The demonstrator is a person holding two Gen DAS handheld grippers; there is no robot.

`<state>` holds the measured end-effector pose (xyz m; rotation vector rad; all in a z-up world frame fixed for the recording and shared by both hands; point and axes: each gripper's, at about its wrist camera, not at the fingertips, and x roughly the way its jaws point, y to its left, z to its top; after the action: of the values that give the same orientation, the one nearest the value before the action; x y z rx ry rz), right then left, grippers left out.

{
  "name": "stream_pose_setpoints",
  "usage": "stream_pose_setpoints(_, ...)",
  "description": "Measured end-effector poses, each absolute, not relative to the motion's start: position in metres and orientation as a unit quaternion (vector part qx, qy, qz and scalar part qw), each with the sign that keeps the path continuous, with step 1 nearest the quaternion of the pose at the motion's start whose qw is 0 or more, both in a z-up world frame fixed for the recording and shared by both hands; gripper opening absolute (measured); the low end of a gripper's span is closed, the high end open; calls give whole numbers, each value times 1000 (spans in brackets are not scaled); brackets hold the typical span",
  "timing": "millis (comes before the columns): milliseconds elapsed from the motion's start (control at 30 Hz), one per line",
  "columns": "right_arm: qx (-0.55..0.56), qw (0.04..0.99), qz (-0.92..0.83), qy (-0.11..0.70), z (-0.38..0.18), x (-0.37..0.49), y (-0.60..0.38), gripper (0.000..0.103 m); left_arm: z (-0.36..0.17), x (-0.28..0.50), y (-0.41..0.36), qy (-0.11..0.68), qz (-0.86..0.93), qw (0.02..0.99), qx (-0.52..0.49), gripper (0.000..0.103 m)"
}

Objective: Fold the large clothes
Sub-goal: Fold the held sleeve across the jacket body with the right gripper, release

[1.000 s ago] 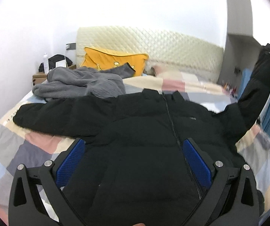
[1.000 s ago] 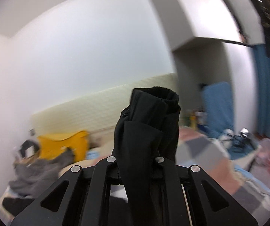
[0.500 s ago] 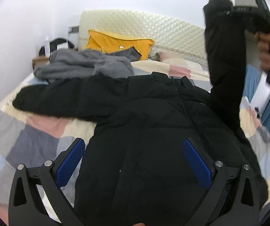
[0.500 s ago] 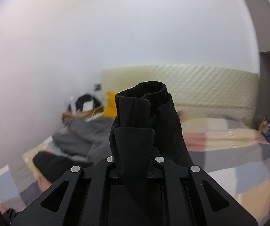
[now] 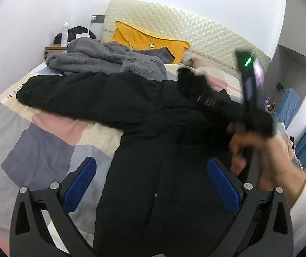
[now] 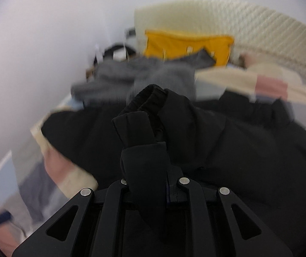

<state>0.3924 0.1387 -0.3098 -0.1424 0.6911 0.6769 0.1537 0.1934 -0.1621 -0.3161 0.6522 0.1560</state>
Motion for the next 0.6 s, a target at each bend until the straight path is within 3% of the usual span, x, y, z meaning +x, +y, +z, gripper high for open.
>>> stream_pose_setpoints(267, -73, 857, 344, 377, -329, 402, 138, 21, -170, 159, 204, 326, 77, 927, -169, 103)
stream_pose_setpoints(300, -77, 854, 349, 378, -327, 401, 138, 30, -170, 158, 207, 325, 79, 927, -173, 103)
stream_pose_setpoints(333, -79, 848, 359, 381, -323, 399, 136, 53, -170, 158, 209, 325, 83, 926, -175, 103)
stream_pose_setpoints(400, -75, 848, 372, 371, -315, 391, 132, 81, -172, 158, 211, 328, 80, 923, -182, 103)
stream_pose_setpoints(600, -50, 869, 370, 325, -268, 375, 97, 80, -167, 158, 200, 328, 76, 927, -163, 103)
